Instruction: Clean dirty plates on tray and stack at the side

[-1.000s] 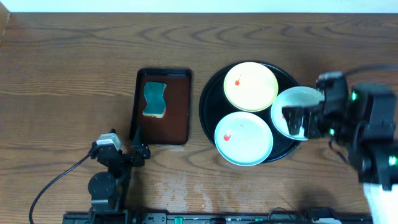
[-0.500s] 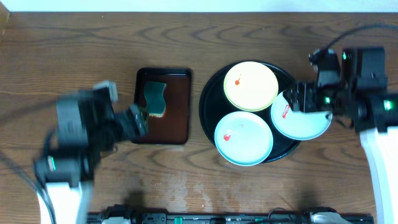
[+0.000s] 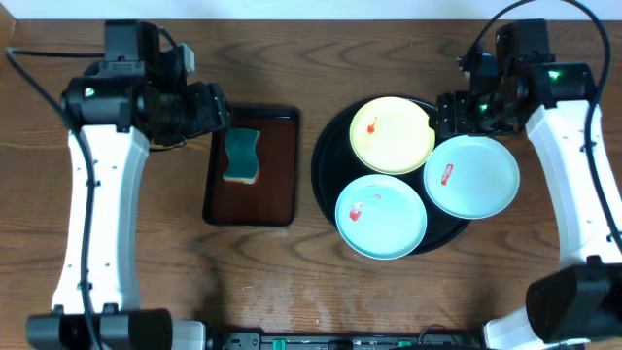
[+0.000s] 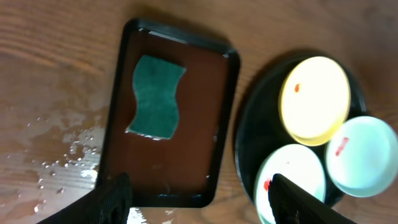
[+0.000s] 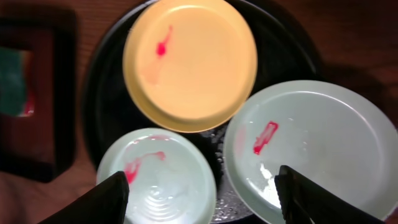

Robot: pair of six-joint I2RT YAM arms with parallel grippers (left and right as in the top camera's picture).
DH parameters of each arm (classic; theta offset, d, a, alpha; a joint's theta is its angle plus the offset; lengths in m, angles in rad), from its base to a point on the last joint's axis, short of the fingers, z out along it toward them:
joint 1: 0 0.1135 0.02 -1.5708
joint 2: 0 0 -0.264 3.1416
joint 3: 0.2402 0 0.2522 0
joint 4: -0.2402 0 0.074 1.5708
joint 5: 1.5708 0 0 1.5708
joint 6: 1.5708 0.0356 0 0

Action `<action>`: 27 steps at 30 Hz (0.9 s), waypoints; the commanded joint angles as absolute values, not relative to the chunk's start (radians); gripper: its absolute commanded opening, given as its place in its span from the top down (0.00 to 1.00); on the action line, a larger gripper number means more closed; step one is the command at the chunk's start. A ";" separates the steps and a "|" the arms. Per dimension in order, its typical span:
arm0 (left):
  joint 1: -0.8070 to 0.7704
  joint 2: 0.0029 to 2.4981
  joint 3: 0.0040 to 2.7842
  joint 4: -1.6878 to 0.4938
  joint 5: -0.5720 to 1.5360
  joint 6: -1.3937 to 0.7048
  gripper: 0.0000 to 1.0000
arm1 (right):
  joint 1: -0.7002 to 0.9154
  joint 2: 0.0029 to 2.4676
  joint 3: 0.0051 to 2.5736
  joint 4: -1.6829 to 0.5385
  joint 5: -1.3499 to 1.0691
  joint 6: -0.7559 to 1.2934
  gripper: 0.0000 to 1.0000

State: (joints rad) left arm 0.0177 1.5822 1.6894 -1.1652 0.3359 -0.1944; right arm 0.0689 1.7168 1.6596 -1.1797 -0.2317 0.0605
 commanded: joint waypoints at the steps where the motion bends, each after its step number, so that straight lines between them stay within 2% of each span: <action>1: 0.020 1.609 1.692 -1.170 0.295 -0.181 0.28 | 0.079 1.781 1.652 -1.160 -0.189 0.051 0.26; 4: 0.020 1.644 1.688 -1.170 0.295 -0.181 0.28 | 0.083 1.851 1.641 -1.132 -0.187 0.051 0.29; 7: 0.020 1.664 1.688 -1.170 0.295 -0.181 0.28 | 0.086 1.925 1.641 -1.082 -0.187 0.051 0.43; 17: 0.003 1.681 1.688 -1.169 0.294 -0.180 0.32 | 0.088 2.131 1.641 -0.927 -0.121 0.052 0.66; 23: 0.002 1.681 1.688 -1.165 0.294 -0.180 0.32 | 0.087 2.178 1.641 -0.915 -0.037 0.056 0.64; 27: 0.002 1.682 1.688 -1.164 0.278 -0.181 0.35 | 0.086 2.195 1.640 -0.912 -0.032 0.069 0.67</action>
State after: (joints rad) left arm 0.0044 1.6802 1.6894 -1.1633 0.3077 -0.1856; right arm 0.0704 2.1765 1.6417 -0.9154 -0.0727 0.0570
